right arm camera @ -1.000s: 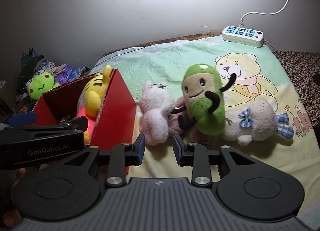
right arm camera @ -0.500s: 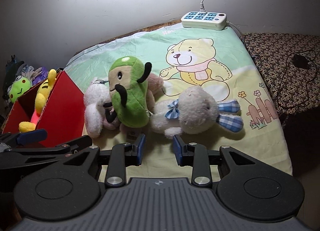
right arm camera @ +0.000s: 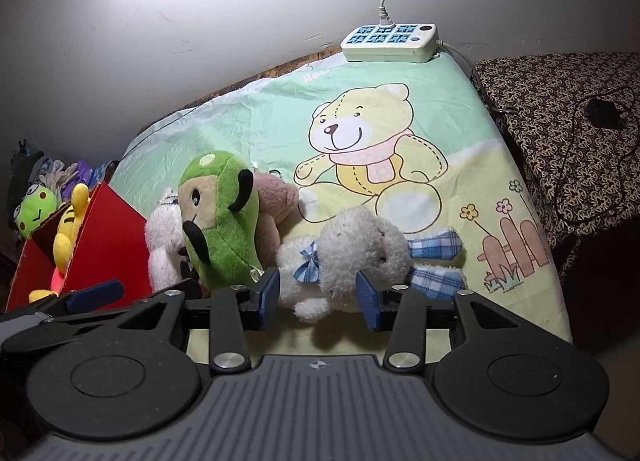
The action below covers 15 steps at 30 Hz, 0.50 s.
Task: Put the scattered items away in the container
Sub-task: 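Move the right tool to the green bean-shaped plush on the bed, then close the right tool fingers on the green bean-shaped plush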
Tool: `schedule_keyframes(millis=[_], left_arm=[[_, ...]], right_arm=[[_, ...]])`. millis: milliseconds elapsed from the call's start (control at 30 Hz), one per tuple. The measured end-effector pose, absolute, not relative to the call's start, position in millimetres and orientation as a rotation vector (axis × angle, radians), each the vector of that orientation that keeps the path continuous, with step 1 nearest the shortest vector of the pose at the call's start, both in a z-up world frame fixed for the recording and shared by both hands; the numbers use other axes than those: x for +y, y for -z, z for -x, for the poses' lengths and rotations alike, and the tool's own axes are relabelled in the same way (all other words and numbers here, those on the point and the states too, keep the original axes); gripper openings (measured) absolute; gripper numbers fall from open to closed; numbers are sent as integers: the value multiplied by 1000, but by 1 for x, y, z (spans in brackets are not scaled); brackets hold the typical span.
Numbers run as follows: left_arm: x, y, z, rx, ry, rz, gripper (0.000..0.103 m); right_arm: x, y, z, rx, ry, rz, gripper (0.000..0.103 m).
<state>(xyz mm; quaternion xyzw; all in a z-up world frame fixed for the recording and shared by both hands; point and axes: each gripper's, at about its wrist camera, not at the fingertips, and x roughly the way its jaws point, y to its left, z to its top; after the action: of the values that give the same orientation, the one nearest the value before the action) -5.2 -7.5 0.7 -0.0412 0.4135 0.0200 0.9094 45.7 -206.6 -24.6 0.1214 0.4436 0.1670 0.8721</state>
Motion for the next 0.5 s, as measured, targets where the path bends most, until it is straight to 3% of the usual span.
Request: schedule_keyframes(millis=[100, 167, 500], left_arm=[[-4, 2, -5, 849, -55, 94, 96], [-1, 6, -12, 855, -54, 104, 97], [-1, 21, -42, 872, -29, 79, 97]], right_arm=[[-202, 22, -58, 931, -395, -283, 52], [-197, 21, -68, 937, -424, -298, 59], [-164, 30, -104, 949, -522, -241, 61]])
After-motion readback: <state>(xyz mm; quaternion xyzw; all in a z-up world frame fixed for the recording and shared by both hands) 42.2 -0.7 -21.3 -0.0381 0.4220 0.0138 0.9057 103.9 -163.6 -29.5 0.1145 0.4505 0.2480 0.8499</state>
